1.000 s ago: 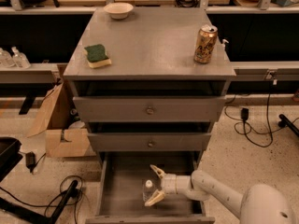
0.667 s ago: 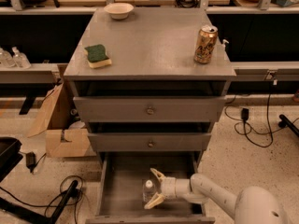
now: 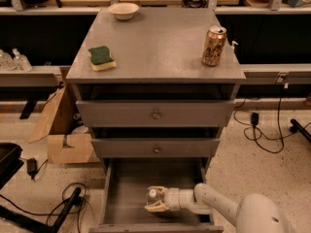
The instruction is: Pick blue plastic bottle from bottom drawer and place on counter
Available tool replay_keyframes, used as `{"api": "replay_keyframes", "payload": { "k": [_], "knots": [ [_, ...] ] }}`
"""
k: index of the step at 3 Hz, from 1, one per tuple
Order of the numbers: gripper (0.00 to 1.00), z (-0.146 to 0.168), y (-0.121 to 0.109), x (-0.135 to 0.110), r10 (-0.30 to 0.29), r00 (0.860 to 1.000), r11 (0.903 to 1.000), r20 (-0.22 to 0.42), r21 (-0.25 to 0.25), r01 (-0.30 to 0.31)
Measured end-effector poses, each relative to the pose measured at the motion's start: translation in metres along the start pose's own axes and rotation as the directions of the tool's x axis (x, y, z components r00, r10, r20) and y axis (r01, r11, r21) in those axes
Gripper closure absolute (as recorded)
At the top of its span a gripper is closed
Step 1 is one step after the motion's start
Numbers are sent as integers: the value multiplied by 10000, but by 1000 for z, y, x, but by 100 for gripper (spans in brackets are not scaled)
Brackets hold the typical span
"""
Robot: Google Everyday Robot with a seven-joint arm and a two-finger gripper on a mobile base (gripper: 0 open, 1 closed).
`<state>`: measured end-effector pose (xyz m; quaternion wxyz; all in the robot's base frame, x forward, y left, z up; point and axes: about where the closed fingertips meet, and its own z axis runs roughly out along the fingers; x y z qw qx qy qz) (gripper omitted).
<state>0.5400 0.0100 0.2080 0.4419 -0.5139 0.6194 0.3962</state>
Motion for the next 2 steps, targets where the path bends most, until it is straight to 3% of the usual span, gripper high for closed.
{"api": "replay_keyframes", "payload": {
  "k": [1, 2],
  "knots": [
    [70, 4, 2, -6, 70, 10000, 10000, 16, -24, -70],
    [99, -18, 6, -73, -285, 9982, 9995, 534, -107, 291]
  ]
}}
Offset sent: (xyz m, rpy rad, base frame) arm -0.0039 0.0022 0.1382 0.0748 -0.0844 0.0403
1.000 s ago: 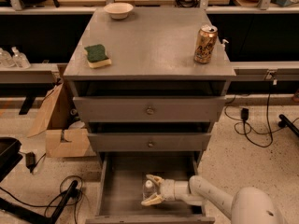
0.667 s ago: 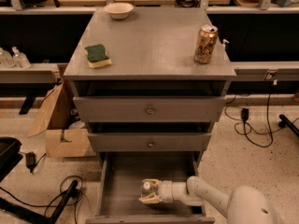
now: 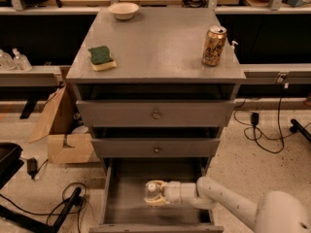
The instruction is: Pick blue plastic bottle from bottom drawer and place on counter
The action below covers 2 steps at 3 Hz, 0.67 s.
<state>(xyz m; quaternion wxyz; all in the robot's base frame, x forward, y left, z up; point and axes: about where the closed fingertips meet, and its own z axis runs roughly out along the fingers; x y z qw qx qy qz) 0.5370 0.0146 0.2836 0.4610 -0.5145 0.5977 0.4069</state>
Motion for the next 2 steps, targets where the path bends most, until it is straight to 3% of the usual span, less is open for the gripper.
{"api": "replay_keyframes", "payload": {
  "k": [1, 2],
  "knots": [
    [100, -27, 14, -79, -75, 9993, 9989, 360, -469, 92],
    [100, -58, 22, -145, 565, 9977, 9919, 387, -1162, -517]
  ]
}}
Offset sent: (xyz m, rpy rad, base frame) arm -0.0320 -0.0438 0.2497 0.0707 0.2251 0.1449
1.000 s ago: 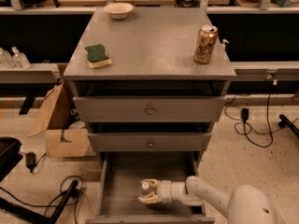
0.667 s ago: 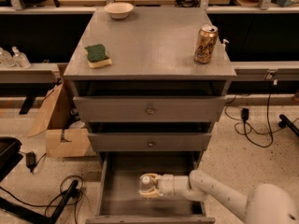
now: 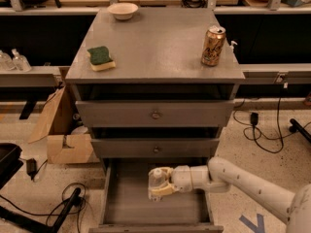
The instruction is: Pick blue plastic bottle from bottom drawer and place on counter
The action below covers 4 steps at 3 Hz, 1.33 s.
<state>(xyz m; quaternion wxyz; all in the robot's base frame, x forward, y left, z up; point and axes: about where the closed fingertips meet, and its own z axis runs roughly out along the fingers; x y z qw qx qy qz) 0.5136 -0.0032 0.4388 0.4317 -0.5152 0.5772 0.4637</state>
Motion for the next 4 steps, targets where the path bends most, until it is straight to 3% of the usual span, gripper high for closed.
{"api": "replay_keyframes", "payload": {
  "k": [1, 2, 3, 4],
  "knots": [
    [100, -49, 2, -95, 1089, 9933, 9939, -396, -154, -1095],
    [100, -87, -7, -169, 1160, 9907, 9932, -710, 203, -1149],
    [100, -135, -22, -241, 1113, 9919, 9905, -603, 875, -1059],
    [100, -187, -43, -297, 1173, 9929, 9790, -219, 1702, -1119]
  ]
}}
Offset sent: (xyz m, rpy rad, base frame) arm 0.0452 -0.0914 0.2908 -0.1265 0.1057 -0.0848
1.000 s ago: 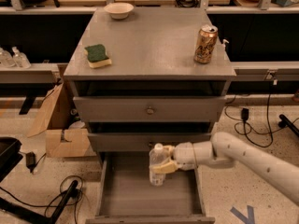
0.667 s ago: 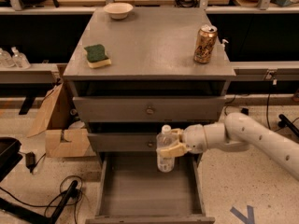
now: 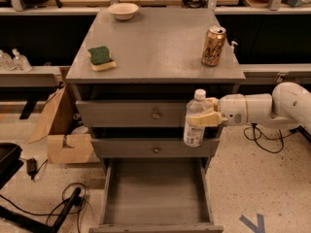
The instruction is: Pick blue plastic bottle from bottom drawer and place on counter
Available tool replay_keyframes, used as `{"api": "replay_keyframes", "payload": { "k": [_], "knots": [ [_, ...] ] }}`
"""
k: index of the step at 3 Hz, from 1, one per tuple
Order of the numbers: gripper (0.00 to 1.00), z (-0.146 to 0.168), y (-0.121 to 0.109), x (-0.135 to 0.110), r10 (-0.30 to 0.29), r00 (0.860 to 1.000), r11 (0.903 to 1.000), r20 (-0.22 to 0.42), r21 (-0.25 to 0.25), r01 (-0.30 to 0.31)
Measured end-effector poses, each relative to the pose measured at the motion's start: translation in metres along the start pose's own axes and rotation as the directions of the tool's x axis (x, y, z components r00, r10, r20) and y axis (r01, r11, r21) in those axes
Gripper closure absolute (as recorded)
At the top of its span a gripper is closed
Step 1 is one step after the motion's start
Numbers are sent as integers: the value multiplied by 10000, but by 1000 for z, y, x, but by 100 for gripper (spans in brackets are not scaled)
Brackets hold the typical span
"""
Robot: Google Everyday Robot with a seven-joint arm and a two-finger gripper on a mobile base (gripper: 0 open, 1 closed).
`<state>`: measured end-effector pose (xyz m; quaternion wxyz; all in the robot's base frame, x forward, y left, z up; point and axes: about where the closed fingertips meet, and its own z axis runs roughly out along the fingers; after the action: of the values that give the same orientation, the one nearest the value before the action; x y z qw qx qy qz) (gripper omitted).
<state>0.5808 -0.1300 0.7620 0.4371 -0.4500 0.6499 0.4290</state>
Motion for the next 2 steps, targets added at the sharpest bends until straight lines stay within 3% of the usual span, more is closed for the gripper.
{"api": "replay_keyframes", "payload": {
  "k": [1, 2],
  "knots": [
    [100, 4, 0, -2, 28, 10000, 10000, 48, -20, -28],
    [100, 17, 1, -40, -174, 9997, 9998, 143, 33, 173]
  ]
}}
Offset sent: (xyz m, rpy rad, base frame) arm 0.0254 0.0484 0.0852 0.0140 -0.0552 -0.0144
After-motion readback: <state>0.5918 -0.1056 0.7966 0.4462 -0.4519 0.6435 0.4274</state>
